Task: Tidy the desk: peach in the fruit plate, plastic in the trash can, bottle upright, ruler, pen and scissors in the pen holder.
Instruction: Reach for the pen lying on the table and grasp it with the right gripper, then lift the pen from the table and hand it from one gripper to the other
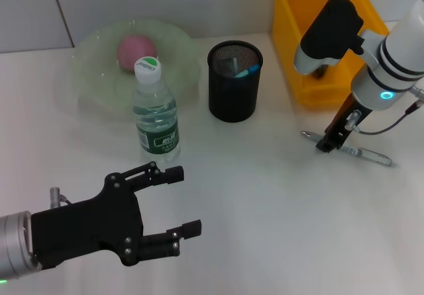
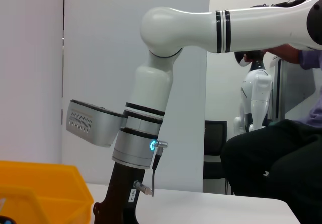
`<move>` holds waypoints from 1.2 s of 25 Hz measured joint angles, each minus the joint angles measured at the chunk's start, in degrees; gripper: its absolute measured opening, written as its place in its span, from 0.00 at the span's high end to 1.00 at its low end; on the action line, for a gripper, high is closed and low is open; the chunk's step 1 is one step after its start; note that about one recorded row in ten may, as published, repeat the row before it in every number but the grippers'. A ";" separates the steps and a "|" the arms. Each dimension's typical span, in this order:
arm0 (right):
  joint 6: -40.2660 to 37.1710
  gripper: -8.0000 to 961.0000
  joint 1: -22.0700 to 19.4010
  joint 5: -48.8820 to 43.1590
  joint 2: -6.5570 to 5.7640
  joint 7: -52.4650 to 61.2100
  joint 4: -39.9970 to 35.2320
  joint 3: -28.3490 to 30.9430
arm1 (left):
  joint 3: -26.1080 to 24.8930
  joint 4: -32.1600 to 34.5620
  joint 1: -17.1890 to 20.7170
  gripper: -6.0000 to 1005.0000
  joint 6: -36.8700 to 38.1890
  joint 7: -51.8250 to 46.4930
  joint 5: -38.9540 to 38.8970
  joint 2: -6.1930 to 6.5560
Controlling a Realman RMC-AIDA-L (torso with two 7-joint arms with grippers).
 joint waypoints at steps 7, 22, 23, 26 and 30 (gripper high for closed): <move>0.19 0.66 0.08 -0.55 -0.37 0.88 0.47 -0.03 | 0.00 0.14 -0.10 0.25 0.09 0.00 0.00 -0.09; -1.07 0.79 -0.51 -0.23 -0.94 1.25 0.23 0.02 | 0.00 0.20 -0.16 0.25 0.35 -0.07 0.00 -0.09; -1.08 0.80 -0.57 -0.24 -0.97 1.34 0.20 0.12 | 0.00 0.21 -0.16 0.25 0.35 -0.08 0.00 -0.09; -1.22 0.81 -0.61 -0.27 -0.97 1.52 0.14 0.94 | 0.00 0.21 -0.17 0.25 0.37 -0.09 0.00 -0.09; -2.04 0.83 -0.61 -0.26 -0.96 1.56 -0.10 1.43 | 0.00 0.20 -0.16 0.25 0.49 -0.09 0.00 -0.09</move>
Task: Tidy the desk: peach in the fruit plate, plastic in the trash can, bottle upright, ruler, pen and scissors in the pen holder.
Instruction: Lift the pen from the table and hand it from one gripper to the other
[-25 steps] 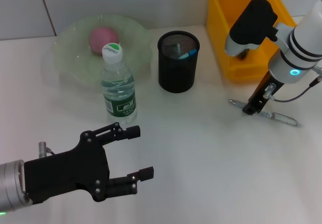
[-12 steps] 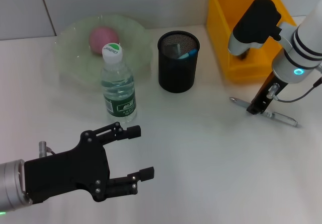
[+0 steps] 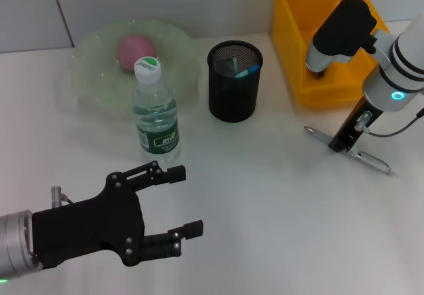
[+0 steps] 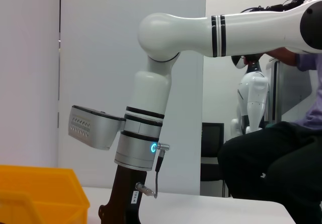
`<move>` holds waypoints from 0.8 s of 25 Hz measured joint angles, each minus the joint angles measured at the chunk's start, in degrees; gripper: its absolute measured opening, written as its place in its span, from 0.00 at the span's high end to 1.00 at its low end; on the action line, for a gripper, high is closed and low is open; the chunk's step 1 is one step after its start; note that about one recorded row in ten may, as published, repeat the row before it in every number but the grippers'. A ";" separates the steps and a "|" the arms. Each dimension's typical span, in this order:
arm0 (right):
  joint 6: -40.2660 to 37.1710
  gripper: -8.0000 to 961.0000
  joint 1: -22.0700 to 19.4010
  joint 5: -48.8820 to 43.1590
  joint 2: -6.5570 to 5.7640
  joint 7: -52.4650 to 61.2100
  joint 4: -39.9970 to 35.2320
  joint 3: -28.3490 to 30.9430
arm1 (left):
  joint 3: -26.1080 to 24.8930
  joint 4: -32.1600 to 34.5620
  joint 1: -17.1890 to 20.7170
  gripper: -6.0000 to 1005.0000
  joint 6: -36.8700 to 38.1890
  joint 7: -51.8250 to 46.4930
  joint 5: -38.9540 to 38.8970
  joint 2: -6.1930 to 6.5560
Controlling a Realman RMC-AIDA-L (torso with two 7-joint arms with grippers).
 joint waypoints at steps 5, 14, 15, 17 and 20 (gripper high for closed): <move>-0.56 0.85 0.13 0.09 0.06 0.01 -0.23 0.21 | 0.00 0.00 0.00 0.25 0.04 0.00 0.00 0.00; -7.00 0.85 -0.07 0.37 0.45 0.00 -7.01 4.12 | 0.00 0.00 0.01 0.26 0.74 0.11 0.00 0.04; -7.48 0.85 -0.07 0.42 0.47 -0.10 -7.57 4.65 | 0.00 0.00 0.01 0.26 0.74 0.11 0.00 0.04; -7.98 0.85 -0.07 0.61 0.50 -0.28 -8.04 5.21 | 0.00 -0.03 0.05 0.26 0.75 0.27 -0.01 0.00; -9.72 0.85 -0.42 2.84 0.43 -0.56 -9.70 5.92 | -0.22 -0.26 0.24 0.26 0.89 0.33 -0.32 -0.08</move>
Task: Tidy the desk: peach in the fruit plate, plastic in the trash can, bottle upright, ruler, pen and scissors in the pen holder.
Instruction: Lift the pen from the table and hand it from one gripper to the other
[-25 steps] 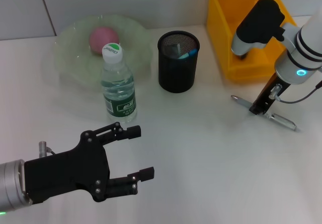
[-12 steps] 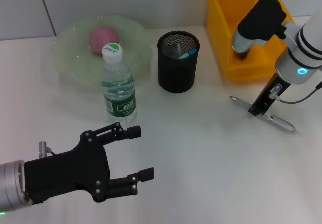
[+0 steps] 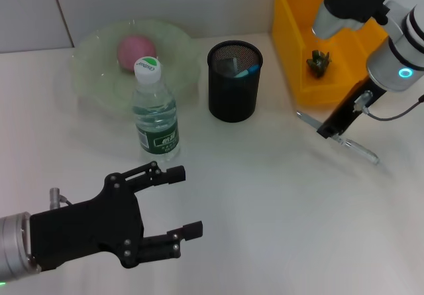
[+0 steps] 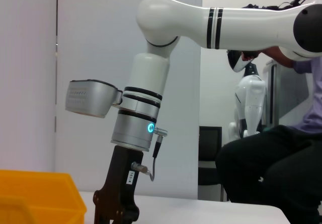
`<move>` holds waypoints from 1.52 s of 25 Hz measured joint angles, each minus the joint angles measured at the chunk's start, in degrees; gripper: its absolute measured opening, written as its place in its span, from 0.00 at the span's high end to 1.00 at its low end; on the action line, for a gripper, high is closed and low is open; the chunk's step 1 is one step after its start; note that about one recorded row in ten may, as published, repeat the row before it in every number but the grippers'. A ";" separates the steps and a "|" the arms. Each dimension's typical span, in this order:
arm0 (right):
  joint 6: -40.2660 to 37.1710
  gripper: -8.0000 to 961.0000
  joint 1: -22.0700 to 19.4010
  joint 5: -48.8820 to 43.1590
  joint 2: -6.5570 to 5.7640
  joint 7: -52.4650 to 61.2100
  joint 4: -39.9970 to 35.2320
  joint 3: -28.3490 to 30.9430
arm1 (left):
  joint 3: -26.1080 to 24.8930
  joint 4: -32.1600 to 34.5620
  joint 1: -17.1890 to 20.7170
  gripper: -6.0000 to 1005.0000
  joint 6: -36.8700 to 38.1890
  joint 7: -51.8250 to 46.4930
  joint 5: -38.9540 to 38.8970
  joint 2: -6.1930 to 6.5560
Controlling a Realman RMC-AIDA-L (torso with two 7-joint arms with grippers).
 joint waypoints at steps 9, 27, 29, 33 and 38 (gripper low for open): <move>-6.17 0.85 -1.54 9.51 -1.19 -0.69 -6.28 3.37 | 0.04 -0.42 0.31 0.26 1.94 -0.08 -1.91 -0.22; -7.52 0.85 -7.02 26.33 -1.59 4.34 -10.82 12.59 | -0.36 -0.46 -0.02 0.26 3.00 10.94 -7.56 -0.25; -7.45 0.85 -7.56 27.32 -1.55 4.74 -11.37 12.93 | -0.37 -0.38 -0.07 0.26 3.17 12.16 -7.95 -0.25; -7.22 0.85 -10.01 34.00 -1.29 7.04 -13.15 15.16 | -0.45 -0.29 0.40 0.26 4.73 19.82 -12.06 -0.13; -5.59 0.85 -12.96 40.91 -0.65 7.46 -12.43 15.77 | -0.48 -0.27 0.68 0.26 5.26 27.41 -14.92 -0.10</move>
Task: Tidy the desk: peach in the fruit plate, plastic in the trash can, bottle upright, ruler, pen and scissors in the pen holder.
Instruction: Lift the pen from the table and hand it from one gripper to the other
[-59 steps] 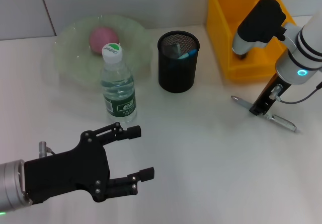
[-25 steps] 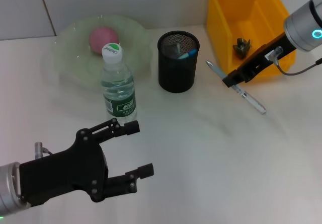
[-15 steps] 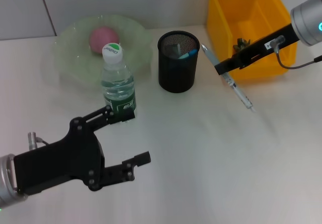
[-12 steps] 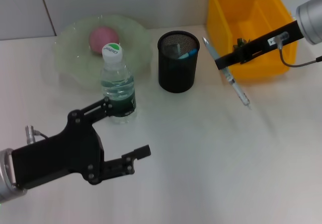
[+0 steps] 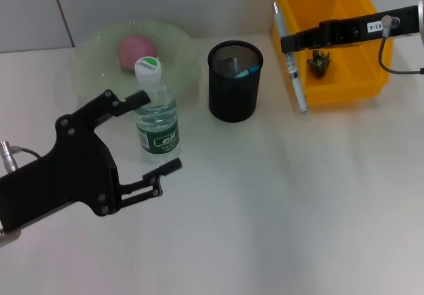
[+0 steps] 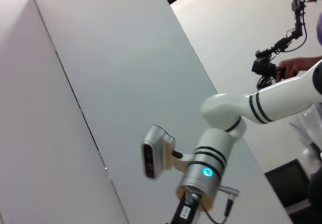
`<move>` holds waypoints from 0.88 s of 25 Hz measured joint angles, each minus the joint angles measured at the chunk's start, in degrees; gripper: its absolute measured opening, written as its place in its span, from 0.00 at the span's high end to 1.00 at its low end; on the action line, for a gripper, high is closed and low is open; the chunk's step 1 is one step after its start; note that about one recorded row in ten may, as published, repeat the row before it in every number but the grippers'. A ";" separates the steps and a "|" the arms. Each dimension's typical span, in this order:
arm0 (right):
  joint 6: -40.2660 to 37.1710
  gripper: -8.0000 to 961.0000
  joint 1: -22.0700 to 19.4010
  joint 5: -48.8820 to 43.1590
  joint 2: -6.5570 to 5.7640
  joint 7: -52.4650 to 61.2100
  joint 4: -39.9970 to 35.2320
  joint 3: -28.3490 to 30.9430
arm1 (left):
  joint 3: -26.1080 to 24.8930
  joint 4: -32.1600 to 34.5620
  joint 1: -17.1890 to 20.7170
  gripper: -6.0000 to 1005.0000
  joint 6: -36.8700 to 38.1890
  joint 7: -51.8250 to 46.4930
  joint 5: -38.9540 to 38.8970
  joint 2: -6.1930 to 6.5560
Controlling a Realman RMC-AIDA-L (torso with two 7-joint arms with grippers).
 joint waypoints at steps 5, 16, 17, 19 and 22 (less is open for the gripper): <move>1.56 0.85 -1.07 3.32 0.40 0.04 2.28 0.17 | 0.00 -0.03 -0.25 0.26 -0.25 5.45 -0.28 -0.11; 3.45 0.85 -3.89 13.48 0.32 -1.41 8.88 0.94 | 0.54 -0.57 -0.18 0.26 -0.14 20.02 -0.37 -0.37; 3.56 0.85 -4.02 14.06 0.34 -1.61 9.55 1.10 | 0.58 -0.71 -0.23 0.26 -0.22 21.20 -0.38 -0.45; 3.63 0.85 -4.12 16.14 0.17 -2.34 12.22 2.11 | 0.62 -1.36 -0.40 0.26 -0.32 24.03 -0.41 -0.53; 3.55 0.85 -4.16 20.07 -0.61 -3.40 17.11 3.58 | 0.68 -2.56 -0.71 0.26 -0.24 28.60 -0.66 -0.53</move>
